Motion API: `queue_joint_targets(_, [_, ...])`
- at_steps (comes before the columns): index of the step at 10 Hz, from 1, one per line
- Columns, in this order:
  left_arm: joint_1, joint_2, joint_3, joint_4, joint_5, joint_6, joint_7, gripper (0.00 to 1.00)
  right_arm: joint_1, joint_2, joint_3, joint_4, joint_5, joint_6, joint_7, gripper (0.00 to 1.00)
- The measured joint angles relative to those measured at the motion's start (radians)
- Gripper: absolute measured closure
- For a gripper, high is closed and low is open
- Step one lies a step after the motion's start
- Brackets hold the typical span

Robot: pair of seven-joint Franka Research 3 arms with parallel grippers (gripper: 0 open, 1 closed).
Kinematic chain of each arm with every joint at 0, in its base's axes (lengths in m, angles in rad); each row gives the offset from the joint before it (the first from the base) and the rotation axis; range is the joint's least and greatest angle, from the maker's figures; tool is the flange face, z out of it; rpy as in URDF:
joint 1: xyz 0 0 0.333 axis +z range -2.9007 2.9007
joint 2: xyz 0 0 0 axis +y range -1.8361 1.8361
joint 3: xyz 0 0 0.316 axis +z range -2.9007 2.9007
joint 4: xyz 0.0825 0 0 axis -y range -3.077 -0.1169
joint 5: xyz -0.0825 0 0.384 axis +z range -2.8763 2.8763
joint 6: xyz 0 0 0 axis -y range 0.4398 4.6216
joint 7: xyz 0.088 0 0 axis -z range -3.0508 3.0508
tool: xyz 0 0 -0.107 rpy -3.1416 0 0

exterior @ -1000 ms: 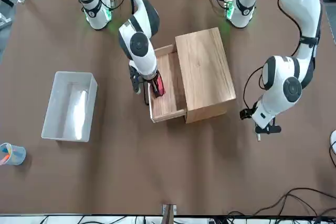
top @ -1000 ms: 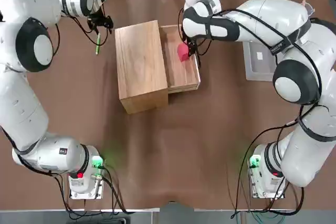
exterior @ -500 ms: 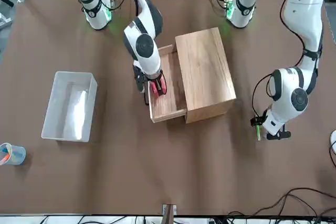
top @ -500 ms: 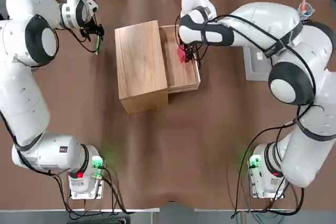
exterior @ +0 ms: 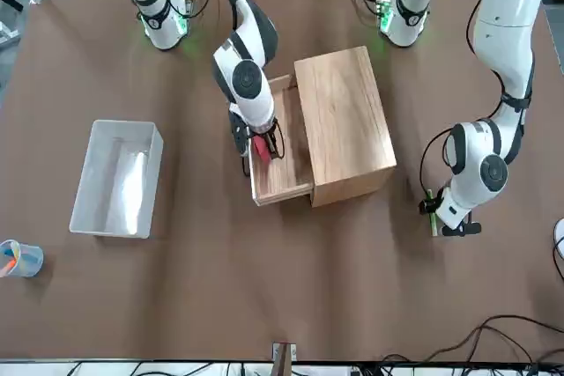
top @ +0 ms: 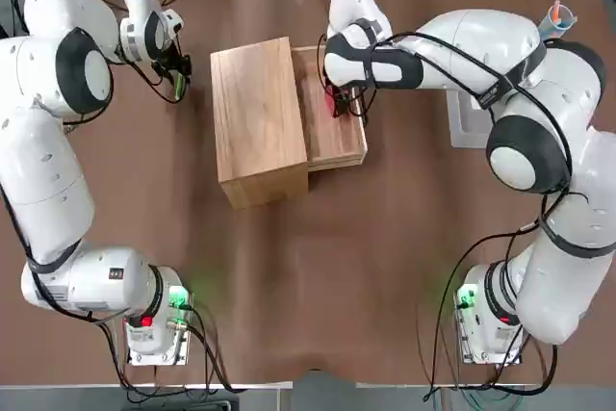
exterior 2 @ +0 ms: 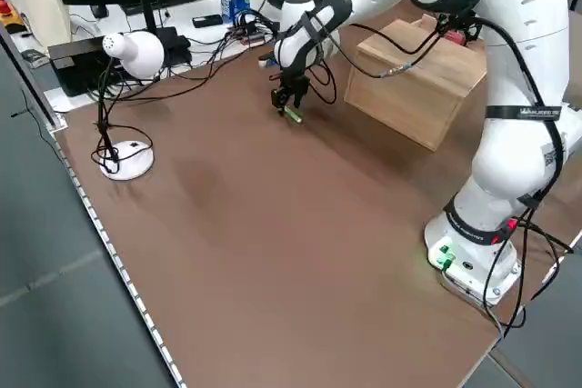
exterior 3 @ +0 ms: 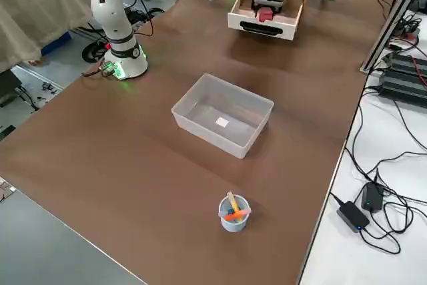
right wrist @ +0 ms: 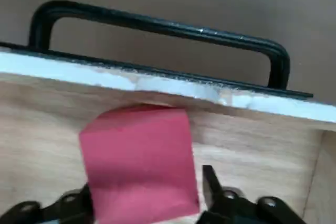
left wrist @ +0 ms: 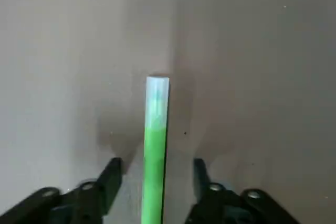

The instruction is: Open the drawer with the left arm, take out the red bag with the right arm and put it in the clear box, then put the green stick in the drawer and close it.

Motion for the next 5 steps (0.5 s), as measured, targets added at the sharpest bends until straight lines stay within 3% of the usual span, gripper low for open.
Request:
queue_joint_targets(1, [0.0, 0.0, 0.0, 0.001, 0.0, 0.0, 0.0, 0.62, 0.0, 0.0, -0.001, 0.003, 0.001, -0.002, -0.003, 0.4])
queue_joint_targets(2, [0.001, 0.0, 0.001, 0.002, 0.0, 0.0, 0.0, 0.75, 0.0, 0.0, -0.002, 0.004, 0.001, -0.002, -0.004, 0.4])
queue_joint_targets(3, [0.001, 0.0, 0.001, 0.003, 0.0, 0.0, 0.0, 0.82, 0.0, 0.0, -0.002, 0.006, 0.001, -0.002, -0.005, 0.41])
queue_joint_targets(5, [0.0, -0.009, -0.001, 0.014, 0.0, 0.002, -0.003, 0.82, -0.001, -0.001, -0.008, 0.025, 0.001, -0.005, -0.01, 0.41])
